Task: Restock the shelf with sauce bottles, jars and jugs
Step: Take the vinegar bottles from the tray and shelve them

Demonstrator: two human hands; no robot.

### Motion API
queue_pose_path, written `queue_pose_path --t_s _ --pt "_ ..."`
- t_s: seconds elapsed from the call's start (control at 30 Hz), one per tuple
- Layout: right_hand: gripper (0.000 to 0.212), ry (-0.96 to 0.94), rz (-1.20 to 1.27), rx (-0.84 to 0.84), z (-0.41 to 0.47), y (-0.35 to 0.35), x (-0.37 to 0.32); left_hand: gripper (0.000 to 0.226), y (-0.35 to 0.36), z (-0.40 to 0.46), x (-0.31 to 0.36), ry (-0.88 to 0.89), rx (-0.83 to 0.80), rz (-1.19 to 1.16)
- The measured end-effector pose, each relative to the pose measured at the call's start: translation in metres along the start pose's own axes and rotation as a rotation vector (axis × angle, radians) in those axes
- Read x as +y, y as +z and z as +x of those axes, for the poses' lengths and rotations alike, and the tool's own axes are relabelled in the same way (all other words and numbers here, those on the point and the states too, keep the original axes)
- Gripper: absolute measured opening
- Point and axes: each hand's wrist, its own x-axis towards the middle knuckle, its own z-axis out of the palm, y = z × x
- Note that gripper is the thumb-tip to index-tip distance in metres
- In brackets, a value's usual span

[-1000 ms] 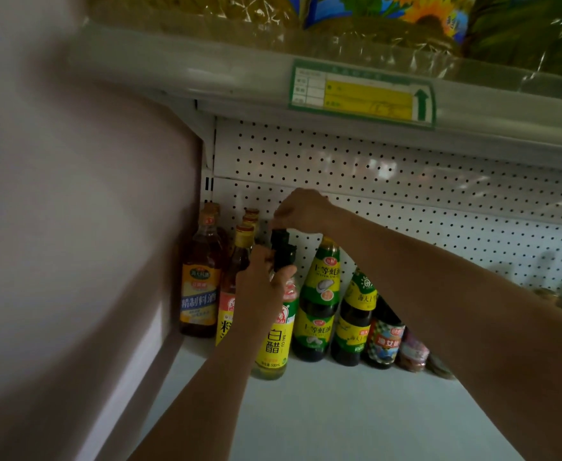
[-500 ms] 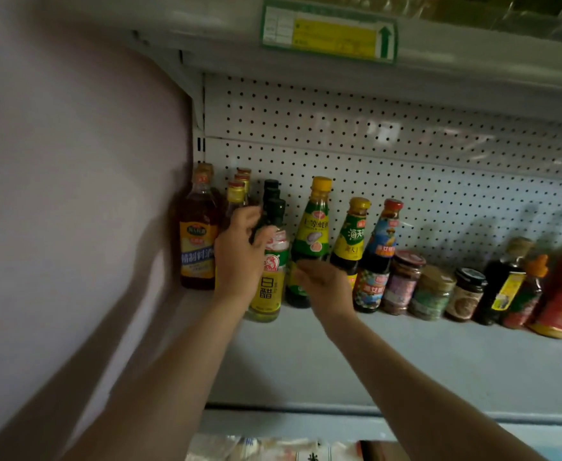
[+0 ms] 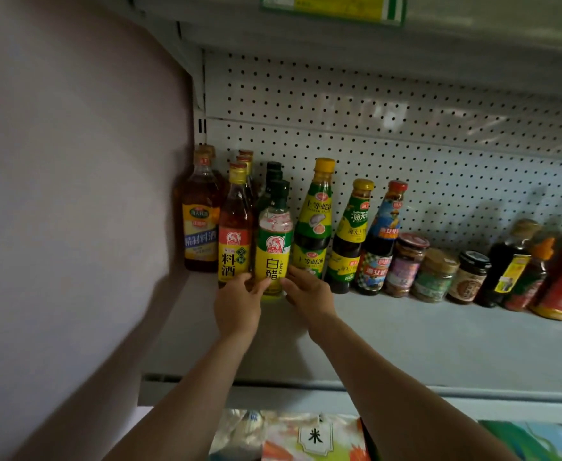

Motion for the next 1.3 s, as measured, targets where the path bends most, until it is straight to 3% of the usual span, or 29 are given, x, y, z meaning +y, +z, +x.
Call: queue_pose_path --t_s 0.27,0.47,0.63,0.8,0.9,1.17,1.3 --pt "0.030 0.092 0.073 0.013 0.010 0.002 0.009 0.047 0.004 0.000 0.004 0.007 0.017 0.000" --pt "0.038 0.105 0.045 0.059 0.010 0.007 0.003 0.045 0.004 0.003 0.003 0.011 0.003 0.025" --pt "0.043 0.125 -0.117 0.070 0.010 0.010 -0.005 0.049 0.003 0.006 0.001 -0.008 -0.035 0.038" --pt "0.056 0.189 -0.194 0.113 -0.005 -0.001 -0.009 0.044 -0.011 -0.010 0.007 -0.065 -0.070 -0.071" --pt "0.053 0.193 -0.193 0.114 -0.023 -0.018 -0.015 0.046 -0.021 -0.025 0.006 -0.094 -0.094 -0.110" --pt "0.070 0.143 -0.335 -0.063 -0.097 -0.081 -0.037 0.059 -0.053 -0.100 0.020 -0.111 -0.068 -0.013" --pt "0.072 0.018 -0.558 -0.188 -0.154 -0.113 -0.039 0.062 -0.062 -0.170 0.027 -0.143 -0.038 0.018"
